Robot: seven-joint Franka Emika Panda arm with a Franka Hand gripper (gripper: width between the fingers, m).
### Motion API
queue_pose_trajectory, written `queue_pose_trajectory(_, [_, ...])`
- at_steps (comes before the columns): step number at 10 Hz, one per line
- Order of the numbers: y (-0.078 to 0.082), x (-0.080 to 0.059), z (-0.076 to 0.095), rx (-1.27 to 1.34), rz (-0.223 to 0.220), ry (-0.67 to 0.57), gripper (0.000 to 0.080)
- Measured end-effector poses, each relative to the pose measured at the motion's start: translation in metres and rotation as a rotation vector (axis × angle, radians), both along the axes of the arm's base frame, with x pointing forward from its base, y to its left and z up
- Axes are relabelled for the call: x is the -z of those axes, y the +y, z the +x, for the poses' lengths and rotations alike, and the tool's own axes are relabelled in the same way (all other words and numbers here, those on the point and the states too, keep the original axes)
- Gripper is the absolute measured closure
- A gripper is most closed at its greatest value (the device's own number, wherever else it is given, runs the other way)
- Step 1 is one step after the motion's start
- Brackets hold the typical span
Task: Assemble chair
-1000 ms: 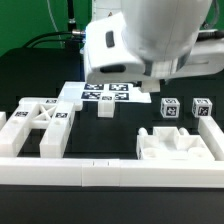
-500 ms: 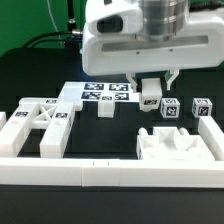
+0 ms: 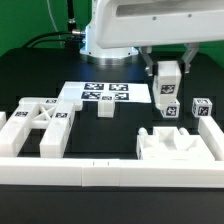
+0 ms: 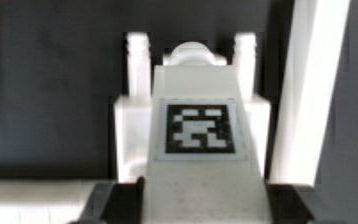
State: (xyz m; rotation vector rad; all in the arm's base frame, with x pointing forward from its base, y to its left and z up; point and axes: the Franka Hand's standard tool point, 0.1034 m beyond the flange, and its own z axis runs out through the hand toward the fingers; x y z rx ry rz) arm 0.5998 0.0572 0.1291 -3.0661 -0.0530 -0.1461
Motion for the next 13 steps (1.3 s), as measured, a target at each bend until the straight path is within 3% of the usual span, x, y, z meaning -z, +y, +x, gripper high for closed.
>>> queue_pose_trajectory(2, [-0.002, 0.002, -0.001, 0.009, -0.005, -0.128, 0.0512])
queue_pose_trajectory(3, [0.0, 0.003, -0.001, -0.001, -0.006, -0.124, 0.0512])
queue_pose_trajectory(7, [0.033, -0.002, 0.033, -0.09, 0.0, -0.168, 0.0512])
queue_pose_trajectory(11, [0.033, 0.001, 0.031, -0.092, 0.001, -0.164, 0.0512])
queue_pose_trajectory(13, [0.045, 0.011, 0.032, -0.185, -0.025, -0.196, 0.0512])
